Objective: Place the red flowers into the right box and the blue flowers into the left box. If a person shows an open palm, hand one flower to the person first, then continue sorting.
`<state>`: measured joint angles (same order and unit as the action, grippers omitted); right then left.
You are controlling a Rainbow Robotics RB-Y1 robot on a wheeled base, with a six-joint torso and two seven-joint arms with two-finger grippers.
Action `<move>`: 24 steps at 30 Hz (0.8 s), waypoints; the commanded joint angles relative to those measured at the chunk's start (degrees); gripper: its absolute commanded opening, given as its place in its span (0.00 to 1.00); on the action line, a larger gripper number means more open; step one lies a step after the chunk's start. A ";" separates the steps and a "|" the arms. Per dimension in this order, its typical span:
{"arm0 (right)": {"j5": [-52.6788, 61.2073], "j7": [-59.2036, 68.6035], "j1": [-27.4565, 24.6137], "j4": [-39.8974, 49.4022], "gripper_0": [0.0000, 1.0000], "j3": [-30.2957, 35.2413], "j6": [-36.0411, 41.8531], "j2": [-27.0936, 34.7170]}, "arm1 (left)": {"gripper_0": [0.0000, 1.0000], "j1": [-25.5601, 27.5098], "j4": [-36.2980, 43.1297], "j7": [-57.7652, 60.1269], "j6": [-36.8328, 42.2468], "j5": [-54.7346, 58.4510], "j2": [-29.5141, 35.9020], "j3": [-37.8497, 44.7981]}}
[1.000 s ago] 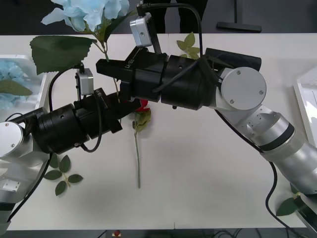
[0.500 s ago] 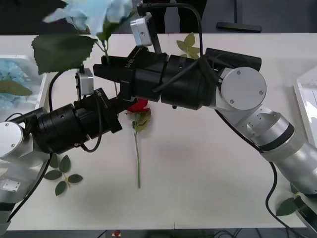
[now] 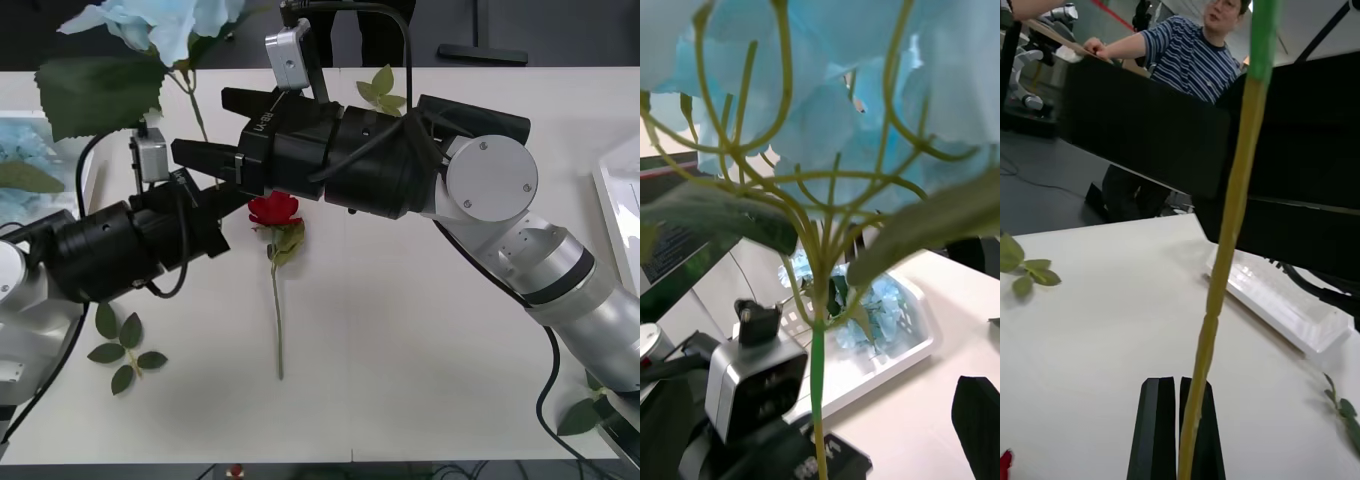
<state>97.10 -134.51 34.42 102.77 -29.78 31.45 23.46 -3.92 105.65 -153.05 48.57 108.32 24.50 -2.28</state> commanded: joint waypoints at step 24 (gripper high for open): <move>2.83 -3.66 -1.90 0.67 1.00 8.42 6.61 8.27 | 0.00 -2.32 -6.94 43.98 23.85 -45.83 20.42 34.53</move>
<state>99.56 -135.30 32.62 102.75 -24.03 35.75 30.59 -4.08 100.65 -111.65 72.28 65.53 42.45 30.60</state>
